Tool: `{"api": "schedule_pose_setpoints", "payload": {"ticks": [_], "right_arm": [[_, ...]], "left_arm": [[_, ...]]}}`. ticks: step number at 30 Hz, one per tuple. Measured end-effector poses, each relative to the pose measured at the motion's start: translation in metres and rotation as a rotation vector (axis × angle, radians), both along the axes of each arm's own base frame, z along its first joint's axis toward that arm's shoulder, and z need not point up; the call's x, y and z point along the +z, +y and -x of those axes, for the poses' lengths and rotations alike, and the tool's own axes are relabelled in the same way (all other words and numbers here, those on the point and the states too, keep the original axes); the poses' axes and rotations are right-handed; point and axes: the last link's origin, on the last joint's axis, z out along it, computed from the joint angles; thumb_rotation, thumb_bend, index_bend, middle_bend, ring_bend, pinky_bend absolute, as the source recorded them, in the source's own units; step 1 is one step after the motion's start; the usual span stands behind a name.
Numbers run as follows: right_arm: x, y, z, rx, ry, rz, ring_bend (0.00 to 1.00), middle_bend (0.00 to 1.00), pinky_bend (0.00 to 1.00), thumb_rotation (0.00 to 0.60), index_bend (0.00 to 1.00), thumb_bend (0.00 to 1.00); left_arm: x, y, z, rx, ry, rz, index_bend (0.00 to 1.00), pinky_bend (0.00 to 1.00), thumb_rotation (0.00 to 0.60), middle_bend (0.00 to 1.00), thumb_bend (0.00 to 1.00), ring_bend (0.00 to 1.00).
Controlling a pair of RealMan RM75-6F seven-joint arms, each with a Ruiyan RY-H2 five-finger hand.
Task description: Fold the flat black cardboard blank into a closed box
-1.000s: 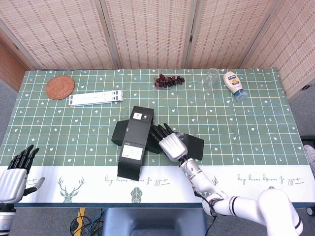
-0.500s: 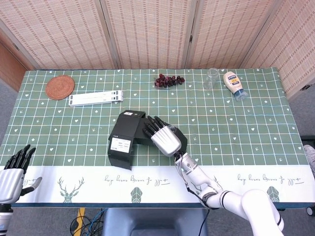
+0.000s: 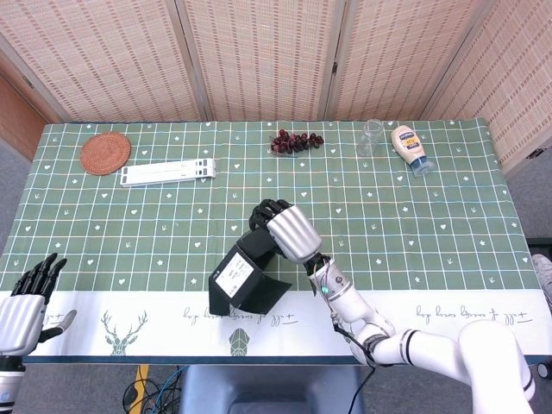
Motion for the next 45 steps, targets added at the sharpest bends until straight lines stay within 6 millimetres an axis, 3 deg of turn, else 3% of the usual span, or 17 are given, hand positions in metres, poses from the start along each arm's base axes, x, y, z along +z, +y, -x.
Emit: {"api": "schedule_pose_setpoints", "payload": {"ticks": [10,16,28,39,42,45], "right_arm": [[0.037,-0.008,0.023,-0.332,-0.158,-0.348,0.33,0.39,0.48,0.6,0.48,0.82],[0.047,-0.007,0.037,-0.514,-0.211,-0.549,0.33,0.38,0.48,0.6,0.48,0.82],[0.044,-0.002,0.037,-0.768,-0.26,-0.912,0.26,0.28,0.48,0.6,0.37,0.82],[0.029,-0.009,0.049,-0.854,-0.228,-0.922,0.21,0.22,0.48,0.6,0.26,0.82],[0.024,-0.01,0.048,-0.866,-0.233,-0.934,0.18,0.18,0.46,0.6,0.18,0.75],[0.02,-0.014,0.048,-0.858,-0.225,-0.928,0.14,0.13,0.37,0.6,0.08,0.52]], "left_arm": [[-0.005,0.002,0.001,0.002,-0.004,0.012,0.0,0.13,0.6,0.0,0.25,0.07],[-0.009,0.005,0.001,-0.004,-0.01,0.025,0.0,0.13,0.6,0.0,0.25,0.06],[-0.011,0.002,0.002,0.008,-0.018,0.028,0.0,0.13,0.6,0.0,0.25,0.06],[-0.015,0.004,0.0,0.001,-0.021,0.048,0.0,0.13,0.6,0.0,0.25,0.06],[-0.015,0.005,-0.001,-0.002,-0.019,0.051,0.0,0.13,0.6,0.0,0.25,0.06],[-0.014,0.006,-0.003,-0.006,-0.02,0.053,0.0,0.13,0.6,0.0,0.25,0.06]]}}
